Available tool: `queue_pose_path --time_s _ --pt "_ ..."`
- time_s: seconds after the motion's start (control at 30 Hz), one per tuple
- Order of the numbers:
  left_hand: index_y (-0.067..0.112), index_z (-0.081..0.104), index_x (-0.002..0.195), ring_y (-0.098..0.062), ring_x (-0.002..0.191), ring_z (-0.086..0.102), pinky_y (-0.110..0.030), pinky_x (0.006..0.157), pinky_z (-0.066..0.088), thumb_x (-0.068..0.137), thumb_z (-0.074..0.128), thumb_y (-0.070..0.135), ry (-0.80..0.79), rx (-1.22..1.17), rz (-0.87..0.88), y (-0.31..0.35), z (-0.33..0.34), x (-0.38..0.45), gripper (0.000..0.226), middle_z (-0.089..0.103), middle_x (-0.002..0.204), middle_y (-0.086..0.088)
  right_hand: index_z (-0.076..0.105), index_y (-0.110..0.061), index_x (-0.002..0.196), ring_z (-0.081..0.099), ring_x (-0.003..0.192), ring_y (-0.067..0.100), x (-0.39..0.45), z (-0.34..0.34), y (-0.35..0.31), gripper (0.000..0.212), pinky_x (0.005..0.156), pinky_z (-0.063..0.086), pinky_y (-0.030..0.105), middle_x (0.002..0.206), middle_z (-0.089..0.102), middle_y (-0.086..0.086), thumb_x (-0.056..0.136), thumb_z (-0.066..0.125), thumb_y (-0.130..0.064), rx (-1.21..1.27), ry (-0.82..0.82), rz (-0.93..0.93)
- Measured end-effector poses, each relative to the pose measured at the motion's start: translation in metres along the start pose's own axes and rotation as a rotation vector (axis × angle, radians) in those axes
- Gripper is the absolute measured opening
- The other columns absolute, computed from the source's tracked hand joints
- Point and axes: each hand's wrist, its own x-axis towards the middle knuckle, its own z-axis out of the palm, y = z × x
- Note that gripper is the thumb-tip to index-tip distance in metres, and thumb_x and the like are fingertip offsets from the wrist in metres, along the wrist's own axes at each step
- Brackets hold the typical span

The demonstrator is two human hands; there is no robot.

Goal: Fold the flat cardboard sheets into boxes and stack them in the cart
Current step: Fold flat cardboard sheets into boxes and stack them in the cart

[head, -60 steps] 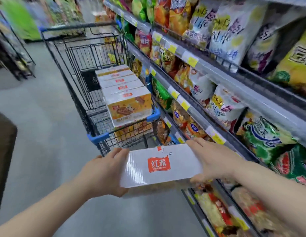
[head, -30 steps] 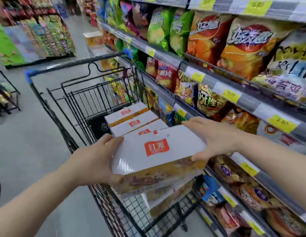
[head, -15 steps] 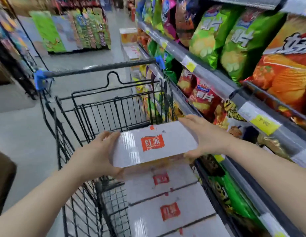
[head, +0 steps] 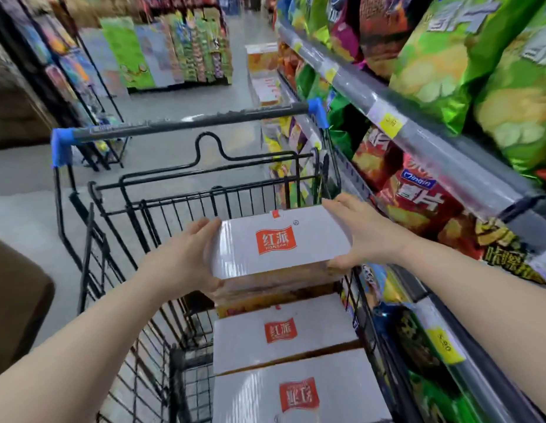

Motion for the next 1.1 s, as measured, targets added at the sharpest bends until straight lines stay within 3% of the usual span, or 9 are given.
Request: queue_pose_path --time_s 0.2,0.27,0.37,0.47,0.6,0.7,0.87,0.97,1.1 --pt "0.023 0.020 0.143 -0.019 0.135 0.028 -0.032 0.106 0.030 0.073 0.072 0.024 -0.013 -0.157 -0.010 -0.010 0.007 0.022 0.087 0.013 0.154 0.005 0.014 -0.019 0.146 0.016 0.140 0.021 0.016 0.007 0.011 0.086 0.109 0.025 0.032 0.153 0.007 0.001 0.080 0.065 -0.037 0.056 -0.019 -0.021" --pt "0.021 0.033 0.139 -0.020 0.135 0.030 -0.031 0.107 0.029 0.081 0.063 0.011 0.041 -0.173 0.000 -0.012 0.013 0.024 0.066 0.021 0.152 0.004 0.012 -0.022 0.146 0.018 0.141 0.019 0.015 0.008 0.012 0.069 0.105 0.030 0.029 0.156 -0.001 -0.004 0.091 0.051 -0.035 -0.028 -0.027 -0.014" --pt "0.024 0.041 0.135 -0.021 0.134 0.034 -0.037 0.107 0.034 0.088 0.054 0.008 0.214 -0.122 -0.029 -0.013 0.029 0.025 0.051 0.034 0.147 0.004 0.014 -0.025 0.146 0.029 0.135 0.027 0.015 0.019 0.008 0.056 0.107 0.030 0.036 0.156 0.007 -0.005 0.097 0.040 -0.031 -0.160 0.080 0.021" --pt "0.025 0.037 0.137 -0.020 0.137 0.029 -0.037 0.104 0.034 0.091 0.049 0.010 0.321 0.013 -0.055 -0.008 0.042 0.024 0.050 0.035 0.147 0.001 0.016 -0.022 0.145 0.032 0.130 0.028 0.014 0.032 0.001 0.053 0.105 0.030 0.035 0.154 0.016 -0.001 0.098 0.039 -0.021 -0.242 0.213 0.061" --pt "0.022 0.013 0.145 -0.015 0.142 0.013 -0.029 0.110 0.026 0.094 0.041 0.002 0.313 0.083 -0.071 -0.001 0.054 0.020 0.062 0.014 0.154 0.001 0.003 -0.016 0.147 0.017 0.138 0.026 0.009 0.046 -0.003 0.065 0.112 0.020 0.035 0.156 0.003 0.003 0.094 0.040 -0.005 -0.222 0.234 0.099" --pt "0.017 -0.002 0.145 -0.017 0.143 0.001 -0.031 0.115 0.014 0.096 0.038 0.013 0.226 0.141 -0.064 0.002 0.052 0.016 0.064 0.000 0.156 -0.003 -0.005 -0.017 0.146 -0.005 0.144 0.021 0.007 0.042 -0.006 0.065 0.117 0.000 0.036 0.156 -0.008 0.002 0.097 0.037 -0.016 -0.037 0.130 0.127" --pt "0.014 -0.019 0.142 -0.021 0.141 -0.017 -0.038 0.115 -0.005 0.093 0.043 0.035 0.154 0.124 -0.062 0.015 0.038 0.000 0.081 -0.021 0.152 -0.006 0.009 -0.018 0.147 -0.005 0.144 0.015 -0.010 0.023 -0.018 0.059 0.118 0.001 0.033 0.157 0.000 0.000 0.097 0.040 -0.026 0.190 0.200 0.123" --pt "0.016 -0.015 0.143 -0.017 0.142 -0.015 -0.032 0.115 -0.006 0.092 0.042 0.038 0.253 0.064 0.056 0.031 0.029 -0.015 0.079 -0.016 0.154 -0.002 0.015 -0.018 0.146 -0.003 0.144 0.013 -0.032 0.020 -0.030 0.057 0.118 0.003 0.032 0.156 0.008 -0.001 0.096 0.042 -0.028 0.230 0.216 0.100" --pt "0.022 0.008 0.145 -0.014 0.143 -0.001 -0.029 0.115 0.002 0.091 0.047 0.032 0.316 -0.085 0.192 0.046 0.013 -0.046 0.067 0.007 0.155 0.004 0.017 -0.020 0.145 0.000 0.144 0.012 -0.071 0.013 -0.055 0.056 0.117 0.005 0.031 0.155 0.014 -0.002 0.096 0.042 -0.029 0.267 0.230 0.117"
